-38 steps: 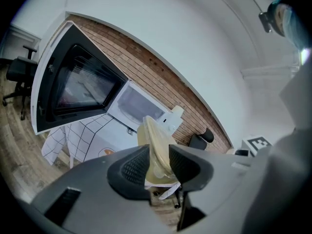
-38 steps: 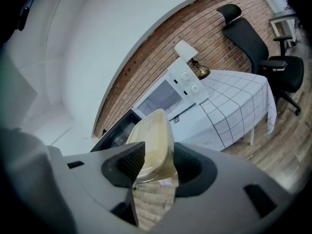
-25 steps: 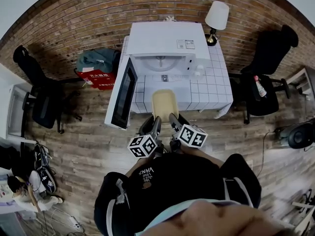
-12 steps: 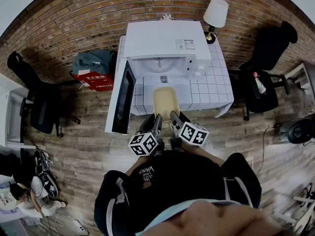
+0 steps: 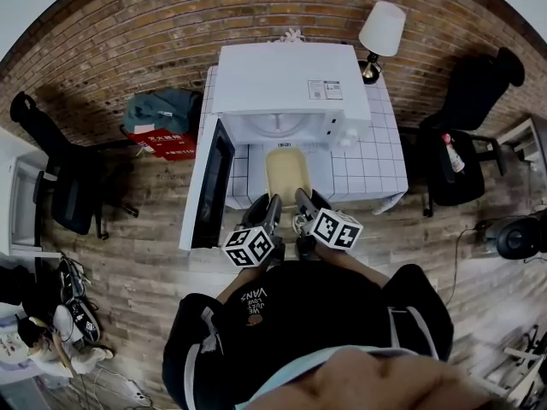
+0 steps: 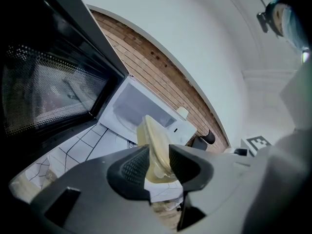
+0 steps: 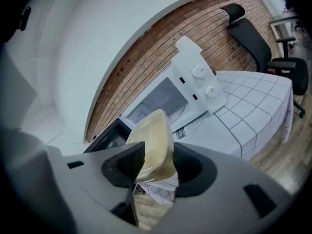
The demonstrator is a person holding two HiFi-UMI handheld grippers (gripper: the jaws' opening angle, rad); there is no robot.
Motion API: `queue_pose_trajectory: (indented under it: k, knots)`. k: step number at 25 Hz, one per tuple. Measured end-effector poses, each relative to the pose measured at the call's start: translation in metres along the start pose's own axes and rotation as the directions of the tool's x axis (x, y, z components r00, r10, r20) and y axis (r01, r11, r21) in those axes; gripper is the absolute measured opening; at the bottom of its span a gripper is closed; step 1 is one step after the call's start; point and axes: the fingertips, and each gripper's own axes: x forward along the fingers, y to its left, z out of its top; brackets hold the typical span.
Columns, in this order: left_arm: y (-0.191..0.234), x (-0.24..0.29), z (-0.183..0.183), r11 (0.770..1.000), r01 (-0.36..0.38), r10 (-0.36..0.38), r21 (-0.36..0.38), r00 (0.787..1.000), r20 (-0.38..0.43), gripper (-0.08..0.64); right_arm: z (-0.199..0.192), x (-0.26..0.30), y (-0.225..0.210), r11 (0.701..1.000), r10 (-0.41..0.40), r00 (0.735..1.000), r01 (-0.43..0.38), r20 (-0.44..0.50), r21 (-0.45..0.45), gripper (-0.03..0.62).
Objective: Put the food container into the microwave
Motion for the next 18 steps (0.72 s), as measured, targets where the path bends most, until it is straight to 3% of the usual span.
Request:
queue_pose_trajectory:
  k: [18]
  knots:
    - [0.033,0.062,0.030,0.997,-0.076,0.076,-0.008,0.997,0.001,0.130,0.037,0.074,-0.008,0.999,0.040,0.997,-0.041,-0.062,-0.021,0.169]
